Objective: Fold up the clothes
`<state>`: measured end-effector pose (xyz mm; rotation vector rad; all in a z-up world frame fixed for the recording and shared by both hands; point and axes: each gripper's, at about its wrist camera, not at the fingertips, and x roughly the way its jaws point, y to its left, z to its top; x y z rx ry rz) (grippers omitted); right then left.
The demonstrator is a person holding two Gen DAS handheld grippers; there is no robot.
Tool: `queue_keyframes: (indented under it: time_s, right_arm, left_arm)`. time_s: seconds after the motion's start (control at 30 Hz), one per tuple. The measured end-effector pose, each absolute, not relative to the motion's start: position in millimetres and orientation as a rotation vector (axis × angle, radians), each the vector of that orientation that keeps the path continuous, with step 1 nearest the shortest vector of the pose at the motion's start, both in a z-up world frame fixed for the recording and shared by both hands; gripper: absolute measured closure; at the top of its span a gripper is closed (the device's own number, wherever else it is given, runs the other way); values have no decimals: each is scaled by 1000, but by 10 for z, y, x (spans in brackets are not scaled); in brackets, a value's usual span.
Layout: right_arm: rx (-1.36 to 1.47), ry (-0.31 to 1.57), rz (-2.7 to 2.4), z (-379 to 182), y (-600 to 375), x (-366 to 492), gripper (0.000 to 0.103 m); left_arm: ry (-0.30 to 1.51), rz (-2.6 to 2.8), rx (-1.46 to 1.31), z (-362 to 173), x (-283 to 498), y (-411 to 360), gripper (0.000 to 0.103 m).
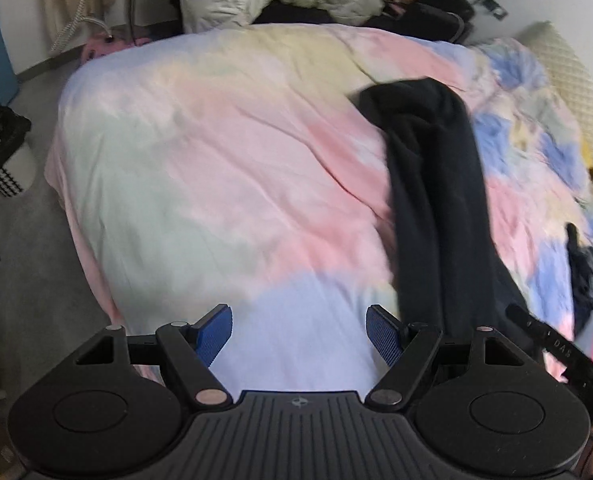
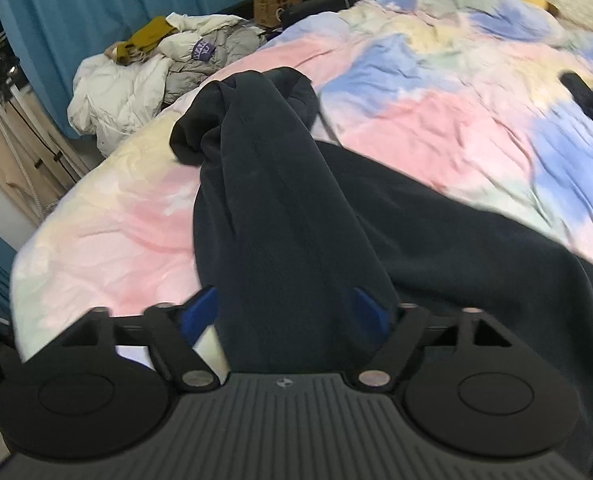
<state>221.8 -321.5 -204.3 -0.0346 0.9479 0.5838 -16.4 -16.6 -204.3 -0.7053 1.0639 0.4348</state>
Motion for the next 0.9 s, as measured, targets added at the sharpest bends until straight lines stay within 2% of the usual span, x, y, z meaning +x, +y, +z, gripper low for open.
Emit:
queue_keyframes:
  time_s: [0.17, 0.37, 0.43, 0.47, 0.5, 0.53, 0.57, 0.73, 0.87, 0.9]
  right_arm:
    - [-95, 950, 606, -2315, -2713, 2786, 13]
    - [-151, 968, 628, -2561, -2262, 3199, 13]
    - [-173, 976, 641, -2630, -2139, 3286, 25]
    - [-182, 982, 647, -2657, -2090, 3319, 50]
    - [-186, 993, 649, -2671, -2067, 3326, 63]
    - [-190, 1005, 652, -2684, -2044, 3334, 67]
    - [-190, 1013, 654, -2686, -2030, 3337, 75]
    - [-143, 980, 677, -2397, -2131, 3172, 94]
    - [-126, 937, 717, -2074, -2201, 2919, 97]
    - [-127, 928, 731, -1997, -2203, 2844, 103]
  left_arm:
    - [1099, 461, -706, -2196, 248, 165, 27]
    - [1081, 480, -729, -2130, 551, 332, 27]
    - [1082, 473, -731, -2104, 616, 355, 27]
    - [1083, 470, -730, -2091, 642, 363, 27]
    - [1083, 468, -730, -2081, 668, 375, 27]
    - [1083, 465, -731, -2073, 695, 389, 27]
    - [1079, 462, -734, -2059, 718, 403, 27]
    - [1046, 436, -764, -1977, 831, 476, 27]
    - [1029, 382, -800, -1958, 968, 518, 27]
    - [1027, 363, -806, -1958, 1019, 527, 27]
